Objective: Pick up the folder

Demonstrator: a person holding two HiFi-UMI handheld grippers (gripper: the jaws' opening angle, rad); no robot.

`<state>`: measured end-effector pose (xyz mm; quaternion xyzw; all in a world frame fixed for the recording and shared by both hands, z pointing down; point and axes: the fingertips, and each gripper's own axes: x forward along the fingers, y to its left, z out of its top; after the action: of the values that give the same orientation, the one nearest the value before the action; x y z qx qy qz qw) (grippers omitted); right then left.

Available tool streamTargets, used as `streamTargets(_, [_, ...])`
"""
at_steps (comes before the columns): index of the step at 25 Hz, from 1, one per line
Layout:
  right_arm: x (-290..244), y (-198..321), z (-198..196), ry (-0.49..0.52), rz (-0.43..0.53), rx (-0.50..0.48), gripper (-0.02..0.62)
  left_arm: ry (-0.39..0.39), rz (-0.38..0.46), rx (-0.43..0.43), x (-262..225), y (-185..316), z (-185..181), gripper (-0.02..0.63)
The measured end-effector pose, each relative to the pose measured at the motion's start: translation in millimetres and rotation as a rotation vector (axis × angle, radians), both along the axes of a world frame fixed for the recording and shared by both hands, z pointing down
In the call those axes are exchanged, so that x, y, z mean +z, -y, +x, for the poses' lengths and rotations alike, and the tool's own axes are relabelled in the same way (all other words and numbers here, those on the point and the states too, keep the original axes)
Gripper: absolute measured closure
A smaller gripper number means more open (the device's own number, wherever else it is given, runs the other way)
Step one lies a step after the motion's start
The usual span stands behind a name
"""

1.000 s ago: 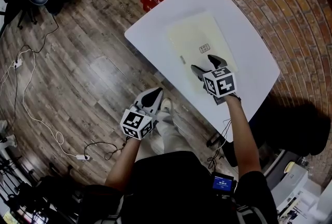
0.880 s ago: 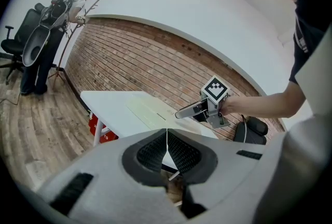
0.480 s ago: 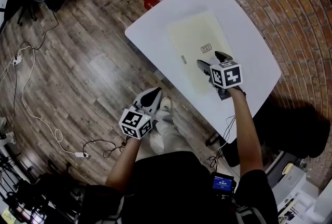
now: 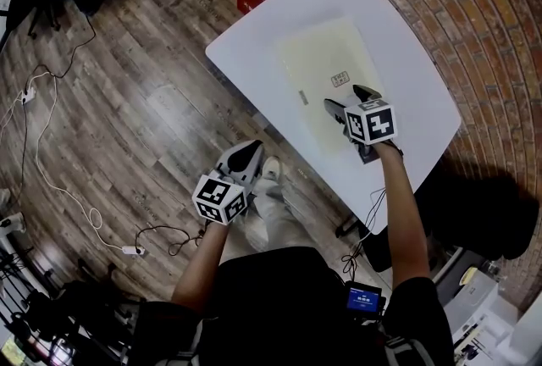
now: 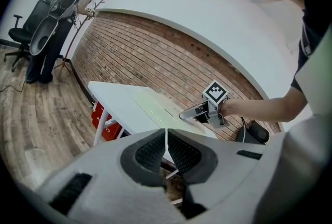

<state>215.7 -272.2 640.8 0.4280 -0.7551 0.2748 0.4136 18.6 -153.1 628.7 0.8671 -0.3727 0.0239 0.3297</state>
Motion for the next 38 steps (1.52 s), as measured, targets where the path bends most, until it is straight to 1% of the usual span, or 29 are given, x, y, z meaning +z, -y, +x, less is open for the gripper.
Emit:
streamTargets(4, [0,0,-1,-0.001,0.008,-0.002,0.259,0.001,0.008,0.019,0,0,1,0.586])
streamTargets(6, [0,0,-3,0.001,0.011,-0.002,0.258,0.002,-0.007,0.022,4,0,0,0.584])
streamTargets(7, [0,0,-4,0.003,0.011,-0.003,0.259,0.001,-0.020,0.027,7,0,0,0.575])
streamTargets(9, [0,-2,-7,0.009,0.013,-0.007,0.259,-0.003,-0.048,0.041,12,-2,1,0.515])
streamTargets(11, [-1,-4,-12,0.013,0.017,-0.016,0.259,-0.009,-0.068,0.056,16,-3,4,0.484])
streamTargets(17, [-1,-9,-33,0.022,0.030,-0.061,0.259,-0.062,-0.131,0.045,27,-3,0,0.447])
streamTargets(23, [0,-15,-46,0.027,0.036,-0.097,0.259,-0.097,-0.204,0.029,43,-4,-3,0.430])
streamTargets(27, [0,-20,-53,0.031,0.039,-0.116,0.259,-0.148,-0.250,0.020,50,-6,-4,0.407])
streamTargets(32, [0,-30,-63,0.042,0.061,-0.141,0.259,-0.200,-0.265,0.025,49,-4,3,0.387])
streamTargets(34, [-1,-32,-66,0.044,0.067,-0.152,0.259,-0.239,-0.276,0.014,46,1,5,0.379])
streamTargets(38, [-2,-37,-73,0.053,0.076,-0.178,0.259,-0.356,-0.316,-0.020,41,10,6,0.364])
